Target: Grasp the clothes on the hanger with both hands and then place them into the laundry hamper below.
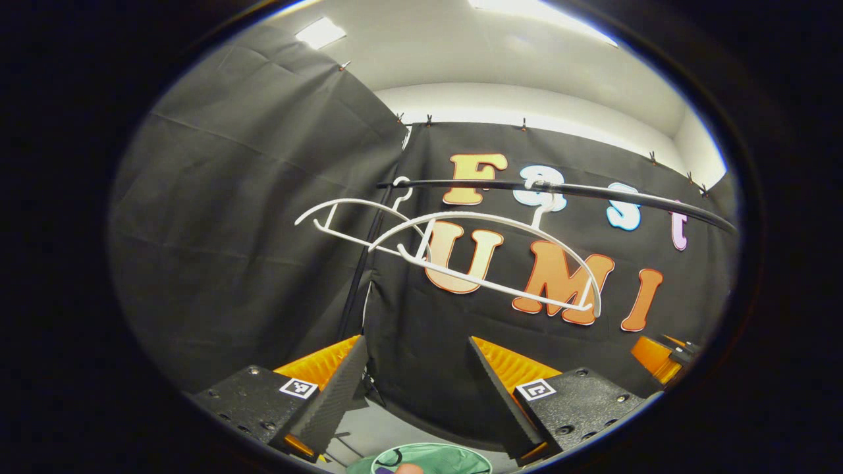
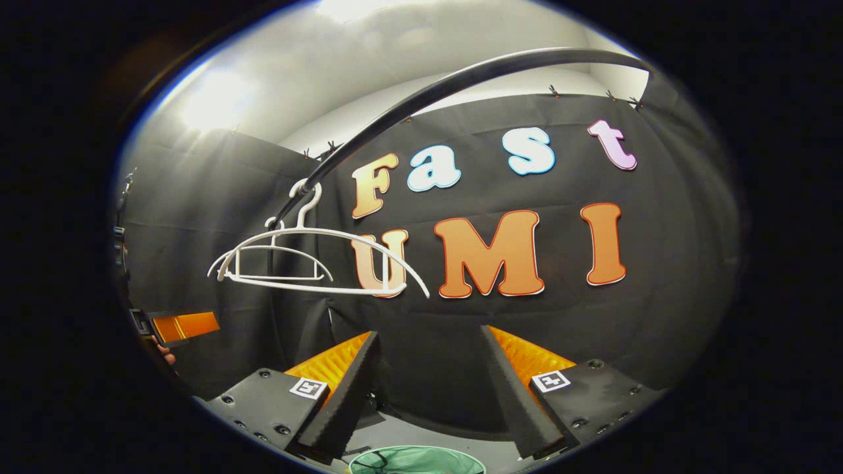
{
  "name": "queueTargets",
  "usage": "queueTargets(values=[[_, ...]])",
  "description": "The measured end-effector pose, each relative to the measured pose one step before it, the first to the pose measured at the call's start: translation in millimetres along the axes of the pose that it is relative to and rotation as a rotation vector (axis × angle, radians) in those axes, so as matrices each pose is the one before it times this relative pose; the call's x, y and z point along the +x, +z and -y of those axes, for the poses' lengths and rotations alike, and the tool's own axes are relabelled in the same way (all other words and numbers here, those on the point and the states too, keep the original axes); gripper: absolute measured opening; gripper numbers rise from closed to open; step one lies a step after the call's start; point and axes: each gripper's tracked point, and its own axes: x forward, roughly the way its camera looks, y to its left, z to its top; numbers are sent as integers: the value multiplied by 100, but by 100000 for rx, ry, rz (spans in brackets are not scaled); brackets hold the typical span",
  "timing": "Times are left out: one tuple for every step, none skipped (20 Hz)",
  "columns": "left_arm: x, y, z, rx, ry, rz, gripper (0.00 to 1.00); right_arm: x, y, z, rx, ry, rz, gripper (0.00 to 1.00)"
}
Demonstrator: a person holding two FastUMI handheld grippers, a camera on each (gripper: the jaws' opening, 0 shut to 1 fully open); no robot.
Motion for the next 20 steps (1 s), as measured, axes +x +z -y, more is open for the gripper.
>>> queueTargets(values=[[105,134,-66,1604,-131,593,90,-28,-105,-176,-273,196,-114,89],[85,201,-5,1570,-409,362,89,144,-167,-85,-105,-94,-299,100],[-234,164,112,1047,-419,117,94,8,-232,-101,189,193,-409,100],[-39,186,92,733,-321,310,89,26,-156,-119,420,235,-452,89],[64,129,-75,580,-183,454,89,-58,-41,-183,549,422,-193,89],[-28,213,107,796,43,508,89,-4,-20,-55,376,382,79,89],[-17,146,45,880,281,589,89,91,-43,-26,3,134,-163,89],[-34,169,72,914,288,617,89,69,-91,45,-223,-34,-59,89],[-23,80,0,748,19,333,89,1,10,-8,-355,-220,-46,89],[-90,73,145,547,-433,102,89,-8,-12,-12,-522,68,64,98],[-12,79,84,302,-227,112,89,-141,-137,-116,-820,-59,-260,98],[-35,92,101,133,-208,296,89,42,-114,-80,-659,107,-147,97],[27,59,51,-112,-312,131,89,-7,-80,-263,-367,437,-306,97],[-95,-8,119,-167,-428,-75,89,22,-147,-204,-64,584,-266,98],[-61,-10,82,-42,-304,-44,89,-40,-96,-136,125,387,-246,97],[-7,64,-13,229,88,288,89,-28,-46,-20,73,-70,-132,97],[-39,81,-189,437,656,430,89,12,-41,136,-252,-614,-20,97],[-24,61,-106,495,369,212,89,-14,96,155,-308,-323,418,88],[-106,1,38,67,-232,12,90,-35,150,47,-163,-236,383,89],[-66,-1,109,-318,-374,-166,90,-96,70,54,87,-37,319,89]])
